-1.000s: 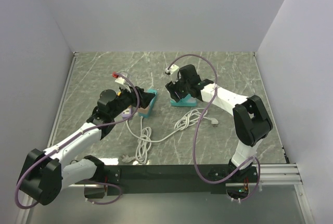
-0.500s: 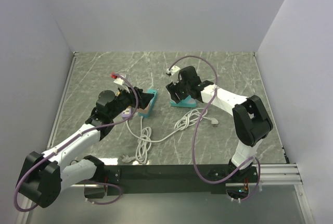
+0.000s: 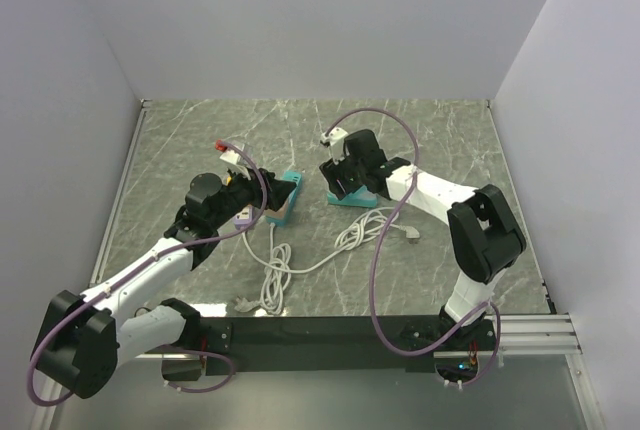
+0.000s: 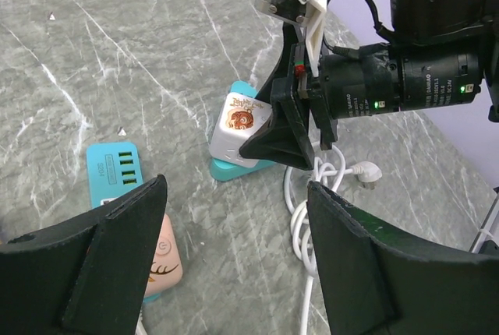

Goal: Insert the plug

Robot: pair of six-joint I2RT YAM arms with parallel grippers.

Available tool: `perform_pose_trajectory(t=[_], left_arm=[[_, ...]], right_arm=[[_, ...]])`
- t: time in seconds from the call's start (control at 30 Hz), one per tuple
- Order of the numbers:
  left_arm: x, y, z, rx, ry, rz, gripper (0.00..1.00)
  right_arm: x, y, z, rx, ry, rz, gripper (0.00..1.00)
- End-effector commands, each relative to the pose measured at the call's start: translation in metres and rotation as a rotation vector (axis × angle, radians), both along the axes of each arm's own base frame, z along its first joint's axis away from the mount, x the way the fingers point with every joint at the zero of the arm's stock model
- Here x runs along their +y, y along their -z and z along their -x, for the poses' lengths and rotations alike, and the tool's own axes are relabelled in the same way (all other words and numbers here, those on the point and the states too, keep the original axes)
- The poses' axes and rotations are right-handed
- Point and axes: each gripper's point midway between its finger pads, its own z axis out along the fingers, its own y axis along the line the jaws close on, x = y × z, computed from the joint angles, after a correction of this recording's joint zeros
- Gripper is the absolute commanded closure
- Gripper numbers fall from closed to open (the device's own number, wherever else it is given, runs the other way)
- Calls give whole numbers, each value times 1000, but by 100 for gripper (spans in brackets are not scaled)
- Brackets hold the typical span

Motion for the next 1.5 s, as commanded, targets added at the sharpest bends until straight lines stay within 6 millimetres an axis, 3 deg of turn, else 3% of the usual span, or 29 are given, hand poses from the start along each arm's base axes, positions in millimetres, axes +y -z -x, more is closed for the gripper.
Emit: perform_pose_trajectory(t=[0.0,0.6,0.87,1.07,1.13,1.37,1.47], left_arm=[[-1,-15,3,-50,21,11,22],[-1,-15,4,-52,24,11,22],[-7,-8,-1,-22,43,8,23],[-9,4,-21,22,-28,20,27],[-12,17,-35,51,-67,3,29],[-31,49,-67,121,-94,-15,33],[-37,53,-76,118,-98,-12,34]], right_arm=[[-38,87,81,381,7,211,100],[-46,103,97,455,42,232,100],[-21,91,93,442,55,162,100],[-17,91,93,428,71,187,100],[-17,92,93,425,75,196,100],[-12,86,94,408,64,167,100],[-11,85,94,407,58,163,100]])
